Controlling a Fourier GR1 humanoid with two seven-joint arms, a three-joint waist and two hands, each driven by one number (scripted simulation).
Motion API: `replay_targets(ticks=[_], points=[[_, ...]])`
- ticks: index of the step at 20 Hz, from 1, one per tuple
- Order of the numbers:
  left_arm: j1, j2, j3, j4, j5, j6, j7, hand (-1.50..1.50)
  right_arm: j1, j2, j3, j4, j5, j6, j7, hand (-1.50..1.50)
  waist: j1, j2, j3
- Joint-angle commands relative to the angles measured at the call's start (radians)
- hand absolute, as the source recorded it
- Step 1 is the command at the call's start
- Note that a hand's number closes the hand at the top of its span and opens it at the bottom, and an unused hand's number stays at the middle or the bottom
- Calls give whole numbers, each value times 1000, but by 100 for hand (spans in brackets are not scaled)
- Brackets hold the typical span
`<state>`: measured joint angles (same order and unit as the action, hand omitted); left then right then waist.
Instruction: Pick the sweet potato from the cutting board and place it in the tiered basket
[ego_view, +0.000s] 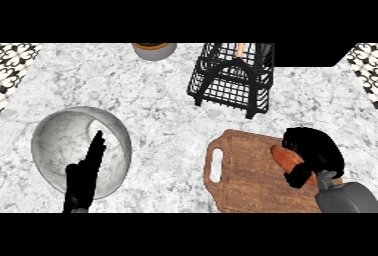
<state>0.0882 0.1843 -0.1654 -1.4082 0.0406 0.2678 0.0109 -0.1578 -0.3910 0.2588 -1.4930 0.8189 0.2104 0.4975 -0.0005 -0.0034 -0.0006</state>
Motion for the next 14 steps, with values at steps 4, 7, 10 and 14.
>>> replay_targets(ticks=[4,7,10,14], points=[[21,-11,-1,9,-17,16,8,0,48,-11,-181,-237,-185,-33,-70,150,-22,-4,0],[6,-18,13,15,-5,15,10,0,13,-25,-314,-340,-318,7,-44,150,-32,-6,0],[25,15,33,1,9,-13,-4,0,-14,-38,-377,-502,-355,11,19,150,-27,-8,0],[-16,-36,5,36,-26,26,6,0,-106,-145,-449,-668,-404,127,120,150,-21,-4,-1]])
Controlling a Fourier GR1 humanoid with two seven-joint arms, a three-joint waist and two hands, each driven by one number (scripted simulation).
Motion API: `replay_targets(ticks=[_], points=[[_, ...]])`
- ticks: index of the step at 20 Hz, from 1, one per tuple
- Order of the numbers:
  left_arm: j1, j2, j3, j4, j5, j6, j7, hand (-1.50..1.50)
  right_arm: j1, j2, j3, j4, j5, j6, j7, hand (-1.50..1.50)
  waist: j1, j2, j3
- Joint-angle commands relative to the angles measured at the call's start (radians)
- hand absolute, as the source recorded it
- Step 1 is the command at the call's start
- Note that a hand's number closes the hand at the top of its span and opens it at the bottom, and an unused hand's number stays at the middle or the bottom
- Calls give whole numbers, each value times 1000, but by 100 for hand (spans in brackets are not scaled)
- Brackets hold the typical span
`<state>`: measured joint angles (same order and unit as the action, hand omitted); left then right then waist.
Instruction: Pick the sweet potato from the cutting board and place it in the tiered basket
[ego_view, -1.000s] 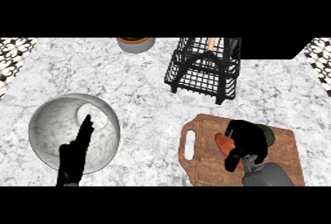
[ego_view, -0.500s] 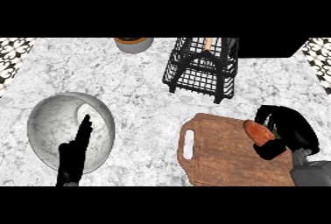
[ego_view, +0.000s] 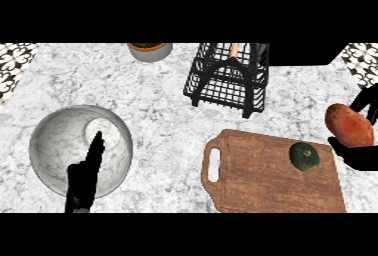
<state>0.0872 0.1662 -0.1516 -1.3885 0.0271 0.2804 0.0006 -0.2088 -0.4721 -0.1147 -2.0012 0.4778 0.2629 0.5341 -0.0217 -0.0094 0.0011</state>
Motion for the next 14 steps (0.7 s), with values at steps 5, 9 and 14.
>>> replay_targets(ticks=[5,9,14], points=[[5,-10,-1,12,-12,-27,-15,0,-202,-72,-77,-186,-99,142,273,150,25,8,-2],[-11,-14,-4,-1,-17,-38,26,0,-389,-85,-54,54,-75,120,243,150,35,11,-2],[-48,-38,5,34,-38,-23,32,0,-499,-29,24,134,-4,80,312,150,32,11,-2]])
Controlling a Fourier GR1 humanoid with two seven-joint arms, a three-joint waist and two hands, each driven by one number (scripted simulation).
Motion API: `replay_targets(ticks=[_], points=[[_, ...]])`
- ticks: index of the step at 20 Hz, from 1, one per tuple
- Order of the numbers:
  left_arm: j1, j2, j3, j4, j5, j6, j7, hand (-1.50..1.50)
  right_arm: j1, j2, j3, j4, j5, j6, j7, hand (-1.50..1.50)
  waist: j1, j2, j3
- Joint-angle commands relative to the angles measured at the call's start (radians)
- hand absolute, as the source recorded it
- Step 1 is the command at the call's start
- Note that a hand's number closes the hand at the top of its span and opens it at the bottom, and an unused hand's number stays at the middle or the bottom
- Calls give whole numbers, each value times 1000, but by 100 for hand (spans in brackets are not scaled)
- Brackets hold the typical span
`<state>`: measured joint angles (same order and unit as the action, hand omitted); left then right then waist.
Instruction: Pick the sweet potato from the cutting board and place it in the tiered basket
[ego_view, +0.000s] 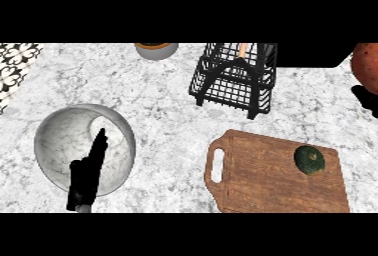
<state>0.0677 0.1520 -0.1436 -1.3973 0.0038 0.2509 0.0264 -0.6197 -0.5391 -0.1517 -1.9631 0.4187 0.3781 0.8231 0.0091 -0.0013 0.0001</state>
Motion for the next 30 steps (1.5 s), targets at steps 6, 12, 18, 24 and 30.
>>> replay_targets(ticks=[6,12,18,24,30], points=[[38,-41,-24,33,-27,-11,-66,0,-221,60,72,373,121,-95,-84,150,9,5,-1],[16,-9,15,-1,-15,-32,-8,0,-358,112,119,552,143,-92,-136,150,9,4,-1],[-3,-7,56,68,-5,-50,-58,0,-325,180,165,724,233,-201,-283,150,4,4,-1],[23,-17,34,22,-19,-50,-33,0,-423,231,158,1002,327,-333,-345,150,11,5,0],[-4,-43,8,-18,-57,-10,32,0,-382,326,80,1129,259,-469,-443,150,13,7,1]])
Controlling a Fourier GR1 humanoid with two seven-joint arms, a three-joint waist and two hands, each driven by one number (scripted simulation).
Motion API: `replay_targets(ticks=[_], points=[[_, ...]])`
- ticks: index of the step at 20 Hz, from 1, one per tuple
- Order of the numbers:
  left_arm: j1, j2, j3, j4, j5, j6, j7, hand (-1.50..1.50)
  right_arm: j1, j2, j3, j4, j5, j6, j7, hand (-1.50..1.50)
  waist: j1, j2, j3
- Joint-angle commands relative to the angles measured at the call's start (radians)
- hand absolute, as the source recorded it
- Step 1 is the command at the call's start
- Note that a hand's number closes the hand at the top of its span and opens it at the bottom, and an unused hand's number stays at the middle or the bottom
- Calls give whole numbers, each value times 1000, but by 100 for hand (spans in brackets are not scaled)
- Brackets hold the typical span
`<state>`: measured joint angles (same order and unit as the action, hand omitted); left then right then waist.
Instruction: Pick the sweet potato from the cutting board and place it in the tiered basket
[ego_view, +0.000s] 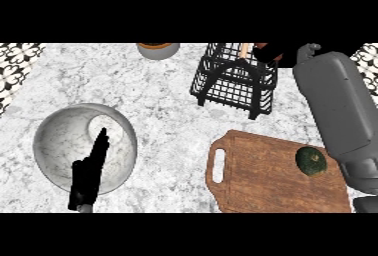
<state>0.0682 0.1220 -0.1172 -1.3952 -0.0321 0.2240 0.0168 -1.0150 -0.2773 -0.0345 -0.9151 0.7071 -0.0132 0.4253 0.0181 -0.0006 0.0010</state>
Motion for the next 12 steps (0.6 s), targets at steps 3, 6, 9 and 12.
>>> replay_targets(ticks=[3,6,9,12], points=[[32,-14,-28,-38,-23,16,26,0,-5,104,-138,88,-148,-65,-20,-150,9,7,0],[-10,-38,-10,50,-8,8,-21,0,-25,115,-195,127,-207,-89,-89,-150,4,10,-1],[-6,-19,3,17,-8,6,-7,0,-3,148,-236,154,-248,-162,-190,-150,7,9,0],[18,11,10,-51,6,-13,59,0,-10,146,-299,107,-324,-165,-199,-150,-2,2,0]])
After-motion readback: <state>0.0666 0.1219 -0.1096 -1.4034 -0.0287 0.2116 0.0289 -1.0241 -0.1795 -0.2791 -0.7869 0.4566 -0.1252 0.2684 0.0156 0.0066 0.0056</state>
